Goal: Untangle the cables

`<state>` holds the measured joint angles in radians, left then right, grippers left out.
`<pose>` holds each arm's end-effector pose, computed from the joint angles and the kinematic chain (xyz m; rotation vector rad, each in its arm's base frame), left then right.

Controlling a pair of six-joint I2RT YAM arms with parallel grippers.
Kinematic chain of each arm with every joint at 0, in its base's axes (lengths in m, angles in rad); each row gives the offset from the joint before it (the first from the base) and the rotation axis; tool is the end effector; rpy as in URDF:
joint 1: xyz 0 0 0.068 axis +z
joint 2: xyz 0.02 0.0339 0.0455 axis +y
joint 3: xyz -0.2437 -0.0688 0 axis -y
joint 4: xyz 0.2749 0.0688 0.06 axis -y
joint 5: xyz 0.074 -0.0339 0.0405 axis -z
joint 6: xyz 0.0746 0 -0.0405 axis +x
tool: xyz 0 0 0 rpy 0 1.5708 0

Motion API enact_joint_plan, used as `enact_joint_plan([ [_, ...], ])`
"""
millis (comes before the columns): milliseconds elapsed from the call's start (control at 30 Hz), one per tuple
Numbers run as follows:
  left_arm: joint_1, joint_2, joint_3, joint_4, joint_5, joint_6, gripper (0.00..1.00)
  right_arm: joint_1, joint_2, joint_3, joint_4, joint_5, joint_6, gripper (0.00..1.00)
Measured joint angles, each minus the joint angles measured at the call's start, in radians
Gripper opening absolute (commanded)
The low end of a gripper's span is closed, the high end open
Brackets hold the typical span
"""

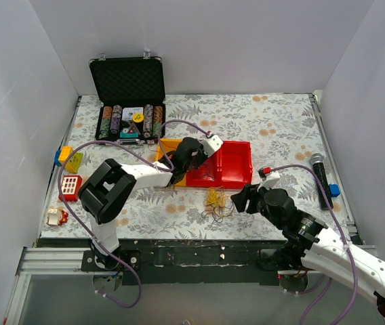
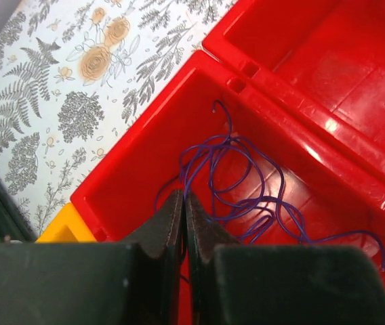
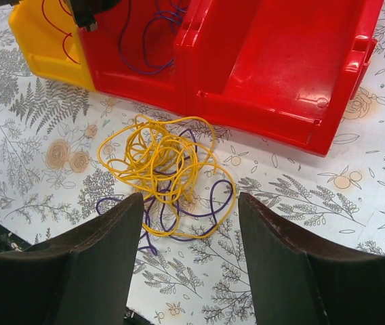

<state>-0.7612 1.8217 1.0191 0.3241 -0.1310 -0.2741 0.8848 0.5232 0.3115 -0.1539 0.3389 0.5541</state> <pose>0.3296 -0.3006 0.1254 0.4215 2.0407 -0.5076 0.1618 0.1585 0.1846 -0.0948 1.9651 0.6343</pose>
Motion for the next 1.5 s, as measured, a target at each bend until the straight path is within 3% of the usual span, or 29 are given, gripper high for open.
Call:
enact_joint_plan([
  [133,0.000,0.027,0.011,-0.018,0.002,0.008,0.02,0.000,0.005,-0.002,0.006,0.000,-0.001,0.66],
  [333,-0.001,0.071,0.075,-0.077,0.018,0.013,0.58,0.000,0.035,-0.002,0.022,-0.001,-0.006,0.66],
  [600,-0.001,0.000,0.108,-0.180,0.030,-0.024,0.82,0.000,0.064,-0.002,0.050,-0.018,-0.019,0.66],
  [733,-0.001,-0.164,0.051,-0.224,0.055,-0.036,0.86,0.000,0.114,-0.002,0.075,-0.036,-0.027,0.67],
  [833,-0.001,-0.299,0.029,-0.250,0.103,-0.048,0.83,0.000,0.138,-0.002,0.080,-0.049,-0.030,0.67],
  [967,-0.003,-0.444,-0.014,-0.272,0.246,-0.055,0.84,0.000,0.140,-0.002,0.101,-0.058,-0.030,0.66],
  [1033,-0.012,-0.497,-0.064,-0.292,0.350,-0.045,0.91,0.000,0.139,-0.002,0.114,-0.061,-0.029,0.66],
  [1300,-0.098,-0.454,-0.251,-0.386,0.535,0.066,0.86,0.000,0.107,-0.024,0.117,-0.060,-0.018,0.65],
  [1500,-0.095,-0.394,-0.244,-0.357,0.589,0.015,0.70,0.000,0.066,-0.032,0.096,-0.050,-0.012,0.65],
])
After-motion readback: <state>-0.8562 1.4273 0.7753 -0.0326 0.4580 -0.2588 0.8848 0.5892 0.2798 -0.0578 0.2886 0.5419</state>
